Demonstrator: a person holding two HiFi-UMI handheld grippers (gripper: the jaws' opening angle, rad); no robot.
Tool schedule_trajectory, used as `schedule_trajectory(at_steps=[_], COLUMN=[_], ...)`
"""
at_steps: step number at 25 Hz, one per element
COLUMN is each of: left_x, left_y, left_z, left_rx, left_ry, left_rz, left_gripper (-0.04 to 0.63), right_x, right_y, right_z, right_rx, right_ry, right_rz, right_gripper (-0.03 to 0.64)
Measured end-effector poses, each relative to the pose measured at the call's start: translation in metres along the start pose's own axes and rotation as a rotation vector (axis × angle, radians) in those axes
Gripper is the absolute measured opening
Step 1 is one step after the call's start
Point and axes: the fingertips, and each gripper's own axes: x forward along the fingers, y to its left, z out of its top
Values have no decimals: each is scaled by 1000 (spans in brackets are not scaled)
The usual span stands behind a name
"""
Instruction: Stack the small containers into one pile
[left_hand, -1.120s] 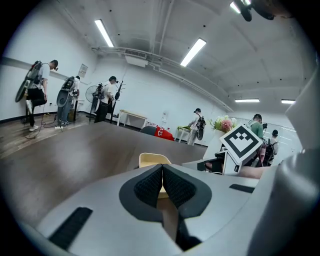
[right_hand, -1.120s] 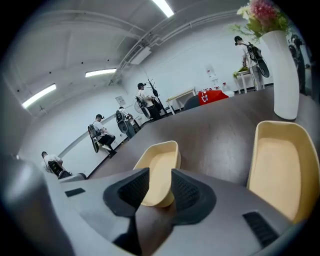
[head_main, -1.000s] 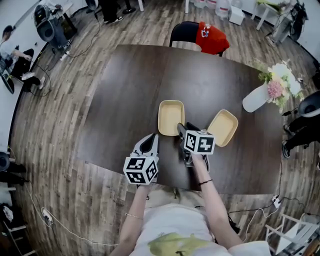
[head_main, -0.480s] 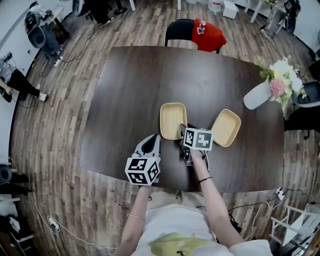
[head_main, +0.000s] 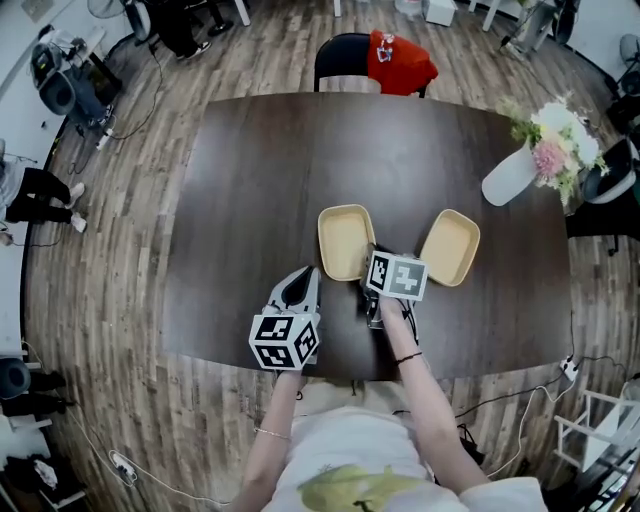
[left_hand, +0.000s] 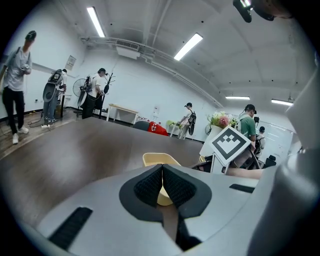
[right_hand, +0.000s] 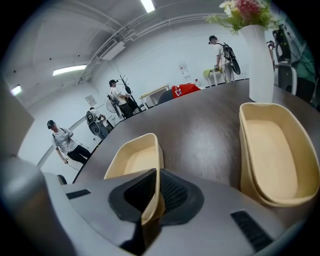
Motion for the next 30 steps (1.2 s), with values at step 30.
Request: schedule_trajectory(at_steps=[30], left_x=[53], left_y=[-117], left_z=[36], left_rx=[133], left_ry=[-15], left_rz=[-172], left_gripper=[26], right_x=[-132], right_y=[-113], right_z=[78], right_rx=[312], right_ry=[-358], right_rz=[-77], right_gripper=[35])
